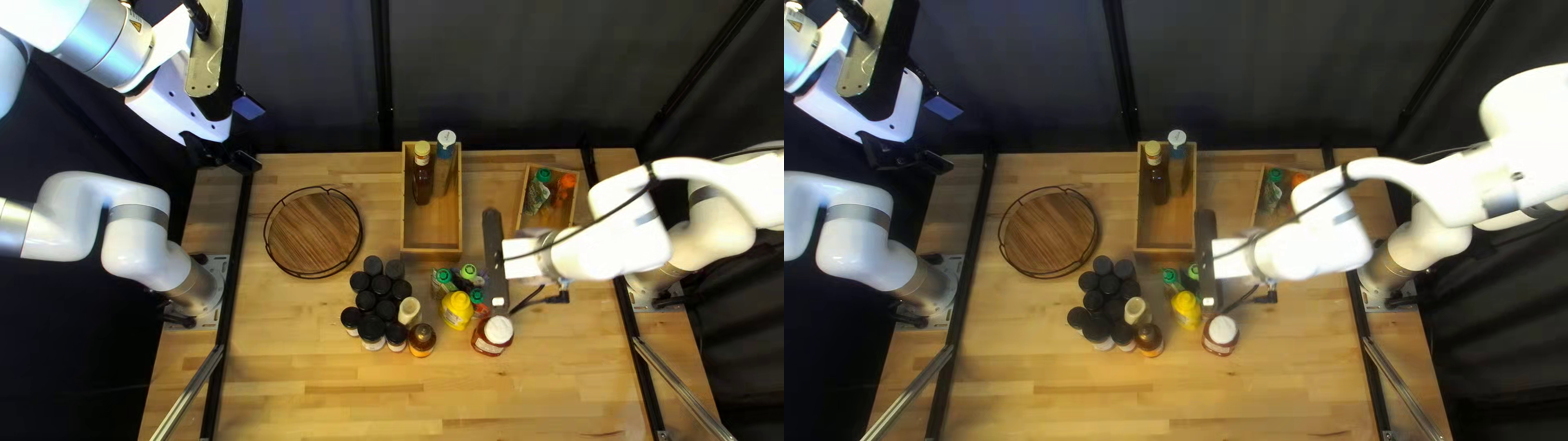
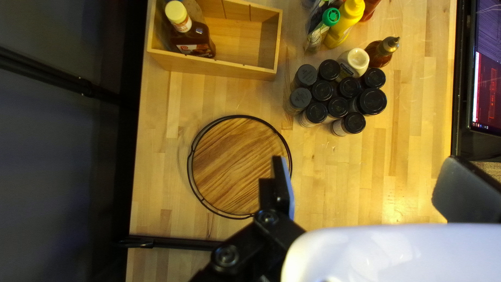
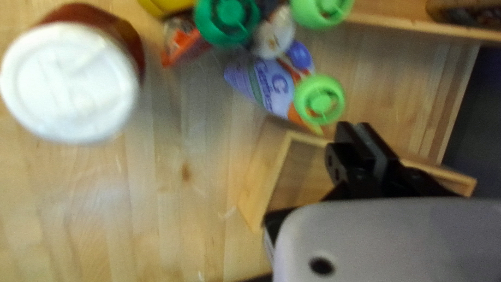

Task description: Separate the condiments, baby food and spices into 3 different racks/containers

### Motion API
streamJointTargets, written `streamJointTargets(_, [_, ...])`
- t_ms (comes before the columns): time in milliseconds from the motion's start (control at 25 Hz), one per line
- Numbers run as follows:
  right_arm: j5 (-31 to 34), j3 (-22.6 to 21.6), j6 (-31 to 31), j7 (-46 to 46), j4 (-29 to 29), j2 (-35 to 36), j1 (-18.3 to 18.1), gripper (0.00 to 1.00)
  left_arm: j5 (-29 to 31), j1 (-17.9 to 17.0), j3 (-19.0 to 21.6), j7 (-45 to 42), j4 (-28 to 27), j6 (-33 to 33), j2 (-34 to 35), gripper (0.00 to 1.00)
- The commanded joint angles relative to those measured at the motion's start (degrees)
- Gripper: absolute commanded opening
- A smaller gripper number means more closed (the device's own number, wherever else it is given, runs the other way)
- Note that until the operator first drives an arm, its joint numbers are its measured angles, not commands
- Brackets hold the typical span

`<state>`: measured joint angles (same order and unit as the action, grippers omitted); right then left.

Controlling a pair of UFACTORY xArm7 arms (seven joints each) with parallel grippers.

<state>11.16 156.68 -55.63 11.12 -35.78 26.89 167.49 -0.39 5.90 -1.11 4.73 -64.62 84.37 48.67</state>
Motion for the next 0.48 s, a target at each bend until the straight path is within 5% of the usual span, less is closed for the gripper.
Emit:
streamJointTargets(40, [-2.4, 1.8, -3.6, -1.0, -1.3, 3.3, 0.6, 0.00, 0.0, 0.0, 0.0, 0.0, 0.0, 0.0, 0.0, 1.00])
streamJointTargets(80, [-2.5, 1.5, -3.6, -0.4, -1.4, 3.4, 0.7, 0.02, 0.0, 0.0, 0.0, 0.0, 0.0, 0.0, 0.0, 1.00])
streamJointTargets(160, [-2.4, 0.8, -3.1, 0.3, -1.6, 2.9, 0.8, 1.00, 0.0, 0.0, 0.0, 0.0, 0.0, 0.0, 0.0, 1.00])
streamJointTargets(480, [6.3, -6.1, 9.2, 7.6, 1.9, -4.8, -1.2, 1.00, 0.0, 0.0, 0.0, 0.0, 0.0, 0.0, 0.0, 1.00])
